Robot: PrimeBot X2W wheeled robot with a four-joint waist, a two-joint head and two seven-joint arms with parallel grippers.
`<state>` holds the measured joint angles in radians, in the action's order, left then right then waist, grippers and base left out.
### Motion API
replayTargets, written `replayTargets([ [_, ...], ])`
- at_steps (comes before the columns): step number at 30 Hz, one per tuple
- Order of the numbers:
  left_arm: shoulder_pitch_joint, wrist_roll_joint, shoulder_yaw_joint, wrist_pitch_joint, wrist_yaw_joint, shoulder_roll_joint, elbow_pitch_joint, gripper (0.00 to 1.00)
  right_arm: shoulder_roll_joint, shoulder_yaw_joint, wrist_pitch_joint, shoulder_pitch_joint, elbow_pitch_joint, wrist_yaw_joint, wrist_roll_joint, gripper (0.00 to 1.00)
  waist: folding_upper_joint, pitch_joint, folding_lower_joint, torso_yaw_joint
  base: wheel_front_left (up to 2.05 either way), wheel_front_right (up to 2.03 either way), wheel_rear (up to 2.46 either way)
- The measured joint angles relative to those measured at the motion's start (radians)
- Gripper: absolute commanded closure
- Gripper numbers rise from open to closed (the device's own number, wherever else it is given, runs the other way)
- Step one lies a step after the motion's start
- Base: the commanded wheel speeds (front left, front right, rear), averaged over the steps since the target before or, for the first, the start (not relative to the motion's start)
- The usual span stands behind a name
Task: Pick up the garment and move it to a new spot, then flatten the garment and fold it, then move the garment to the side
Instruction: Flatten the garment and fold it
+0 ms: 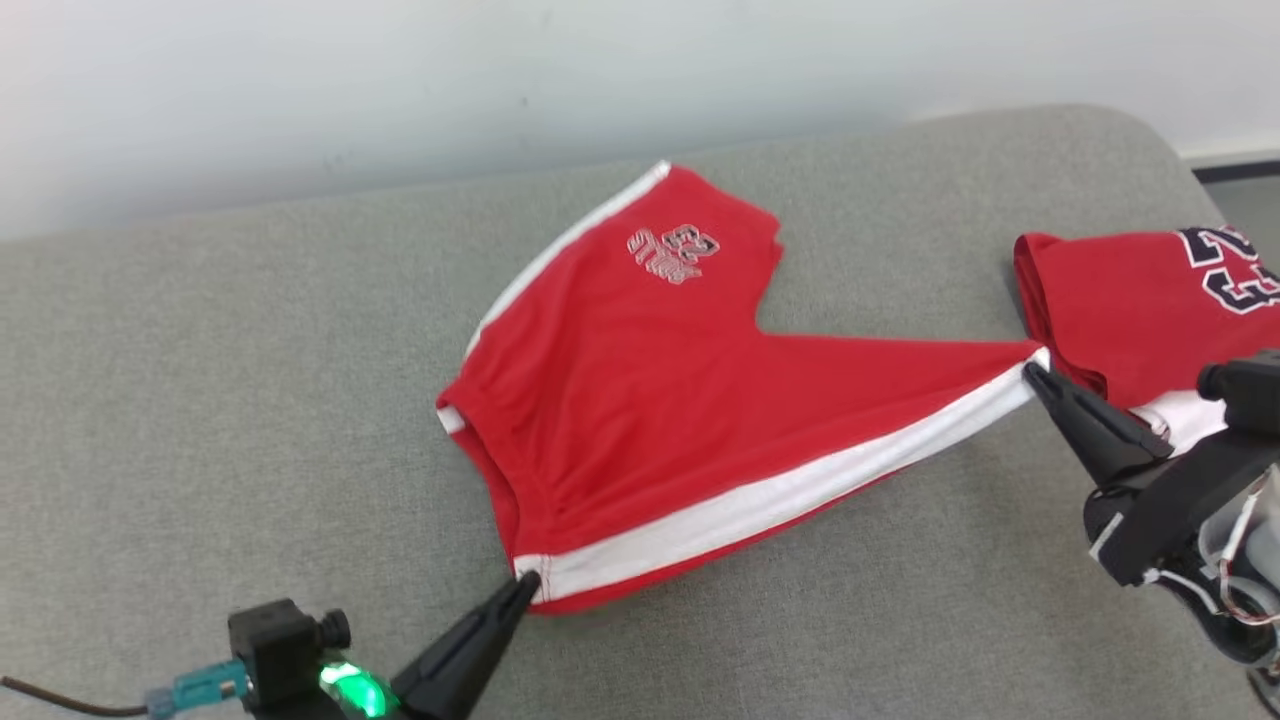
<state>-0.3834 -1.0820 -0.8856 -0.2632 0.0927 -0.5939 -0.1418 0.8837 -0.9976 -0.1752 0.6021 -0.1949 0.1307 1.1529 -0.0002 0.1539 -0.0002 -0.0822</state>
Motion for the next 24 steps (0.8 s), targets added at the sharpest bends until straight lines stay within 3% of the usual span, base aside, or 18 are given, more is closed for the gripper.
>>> replayTargets([
  [5, 0.014, -0.047, -0.004, 0.038, -0.035, 0.01, -0.054, 1.0, 0.049, 0.025, 0.053, 0.004, 0.028, 0.0, -0.002, 1.0, 0.0, -0.013, 0.0001, 0.017, 0.0, 0.0, 0.0],
  [9, 0.001, -0.097, 0.016, 0.057, -0.053, 0.041, -0.056, 1.0, 0.044, 0.053, 0.119, 0.049, -0.02, 0.0, -0.029, 1.0, 0.0001, 0.001, 0.0002, 0.034, 0.0, 0.0, 0.0],
  [14, -0.054, -0.178, 0.051, 0.074, -0.087, 0.136, 0.005, 1.0, -0.044, 0.078, 0.22, 0.133, -0.139, 0.0, -0.067, 1.0, 0.0002, 0.037, 0.0003, 0.06, 0.0, 0.0, 0.0],
  [19, -0.123, -0.244, 0.103, 0.063, -0.084, 0.235, 0.08, 1.0, -0.133, 0.103, 0.284, 0.254, -0.273, 0.0, -0.11, 1.0, 0.0002, 0.086, 0.0004, 0.09, 0.0, 0.0, 0.0],
  [24, -0.195, -0.263, 0.149, 0.048, -0.067, 0.292, 0.147, 1.0, -0.201, 0.105, 0.307, 0.379, -0.373, 0.0, -0.14, 1.0, 0.0003, 0.14, 0.0005, 0.128, 0.0, 0.0, 0.0],
])
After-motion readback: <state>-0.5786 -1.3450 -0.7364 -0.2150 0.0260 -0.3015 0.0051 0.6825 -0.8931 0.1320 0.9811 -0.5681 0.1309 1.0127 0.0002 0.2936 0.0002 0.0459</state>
